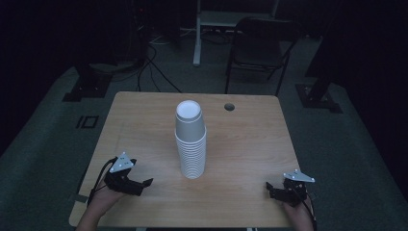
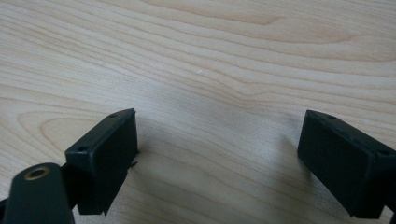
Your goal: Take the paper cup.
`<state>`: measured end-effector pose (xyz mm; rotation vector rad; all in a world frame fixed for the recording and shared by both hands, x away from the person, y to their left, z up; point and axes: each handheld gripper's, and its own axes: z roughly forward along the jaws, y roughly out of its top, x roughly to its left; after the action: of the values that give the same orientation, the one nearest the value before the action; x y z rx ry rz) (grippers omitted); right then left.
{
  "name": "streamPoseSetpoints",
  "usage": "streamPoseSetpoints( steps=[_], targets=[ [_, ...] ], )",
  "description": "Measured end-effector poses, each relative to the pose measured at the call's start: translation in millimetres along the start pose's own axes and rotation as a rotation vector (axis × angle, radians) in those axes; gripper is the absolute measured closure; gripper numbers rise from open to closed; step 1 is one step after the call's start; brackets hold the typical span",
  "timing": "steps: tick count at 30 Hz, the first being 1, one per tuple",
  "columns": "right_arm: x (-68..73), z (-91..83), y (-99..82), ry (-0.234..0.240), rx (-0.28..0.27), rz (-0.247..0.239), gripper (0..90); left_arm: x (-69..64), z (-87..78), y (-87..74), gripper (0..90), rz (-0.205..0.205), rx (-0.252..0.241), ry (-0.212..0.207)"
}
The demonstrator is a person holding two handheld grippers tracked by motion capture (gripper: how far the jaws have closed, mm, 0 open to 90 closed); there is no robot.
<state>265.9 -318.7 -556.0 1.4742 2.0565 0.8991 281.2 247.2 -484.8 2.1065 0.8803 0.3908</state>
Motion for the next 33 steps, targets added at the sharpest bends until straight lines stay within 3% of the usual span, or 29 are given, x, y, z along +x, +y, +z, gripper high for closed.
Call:
streamPoseSetpoints(
  steps=[13,29,33],
  targets=[
    [0.0,0.0,0.0,0.000,0.000,0.000,11.5,-8.2,-0.1,18.2,1.0,0.031,-0.034,-0.032],
    [0.1,0.0,0.0,0.000,0.000,0.001,11.5,-20.6,2.0,54.1,1.0,0.074,-0.086,-0.078],
    [0.1,0.0,0.0,0.000,0.000,0.001,11.5,-26.0,3.2,69.8,1.0,0.085,-0.112,-0.105]
  ],
)
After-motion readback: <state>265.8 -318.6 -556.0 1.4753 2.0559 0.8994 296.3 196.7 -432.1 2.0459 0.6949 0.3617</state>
